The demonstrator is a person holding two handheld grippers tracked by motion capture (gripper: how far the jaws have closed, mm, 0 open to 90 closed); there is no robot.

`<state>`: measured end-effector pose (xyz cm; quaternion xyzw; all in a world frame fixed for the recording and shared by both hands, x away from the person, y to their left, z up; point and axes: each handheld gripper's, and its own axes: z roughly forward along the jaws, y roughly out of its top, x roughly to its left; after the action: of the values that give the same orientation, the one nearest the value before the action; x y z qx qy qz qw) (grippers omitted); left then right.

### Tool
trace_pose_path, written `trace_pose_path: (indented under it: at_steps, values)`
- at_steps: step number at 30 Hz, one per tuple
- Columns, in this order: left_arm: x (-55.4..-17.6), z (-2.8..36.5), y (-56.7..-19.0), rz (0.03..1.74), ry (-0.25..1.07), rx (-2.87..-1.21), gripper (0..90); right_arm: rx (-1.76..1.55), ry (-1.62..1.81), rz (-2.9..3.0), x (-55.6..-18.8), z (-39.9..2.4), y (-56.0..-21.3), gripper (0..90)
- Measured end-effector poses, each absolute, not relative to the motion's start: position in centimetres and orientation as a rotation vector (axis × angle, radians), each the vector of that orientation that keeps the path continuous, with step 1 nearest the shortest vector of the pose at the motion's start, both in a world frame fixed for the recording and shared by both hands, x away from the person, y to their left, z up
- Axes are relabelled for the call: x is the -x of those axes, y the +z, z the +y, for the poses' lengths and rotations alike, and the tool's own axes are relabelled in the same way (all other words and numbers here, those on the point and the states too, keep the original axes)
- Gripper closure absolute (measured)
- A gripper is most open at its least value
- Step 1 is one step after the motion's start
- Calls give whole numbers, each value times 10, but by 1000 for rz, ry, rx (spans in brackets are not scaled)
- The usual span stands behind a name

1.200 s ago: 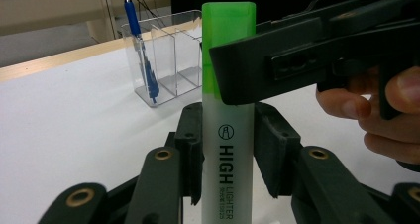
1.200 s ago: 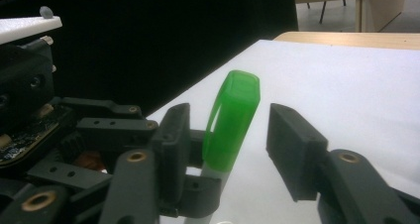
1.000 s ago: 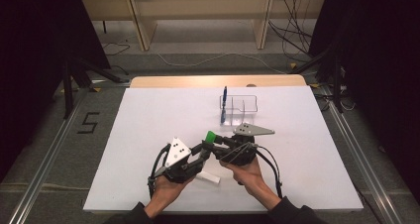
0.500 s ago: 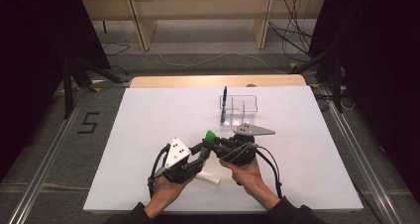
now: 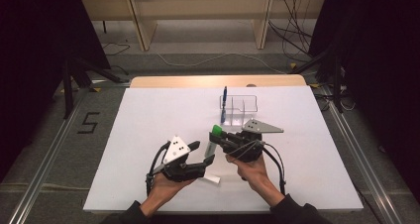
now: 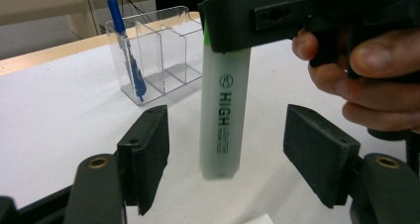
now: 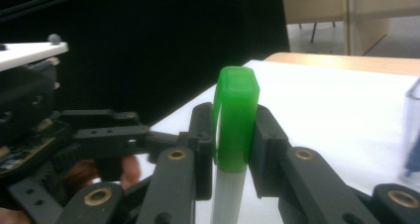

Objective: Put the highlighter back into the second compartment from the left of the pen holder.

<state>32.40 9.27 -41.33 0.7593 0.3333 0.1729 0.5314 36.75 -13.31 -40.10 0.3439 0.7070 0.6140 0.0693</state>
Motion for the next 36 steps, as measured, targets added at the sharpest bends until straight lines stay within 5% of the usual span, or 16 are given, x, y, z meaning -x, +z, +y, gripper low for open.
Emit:
trace_pose_path:
  at_steps: [36]
  values:
    - [-325, 151, -424, 837, 462, -1774, 201, -1138, 1657, 1904, -433, -193, -375, 749]
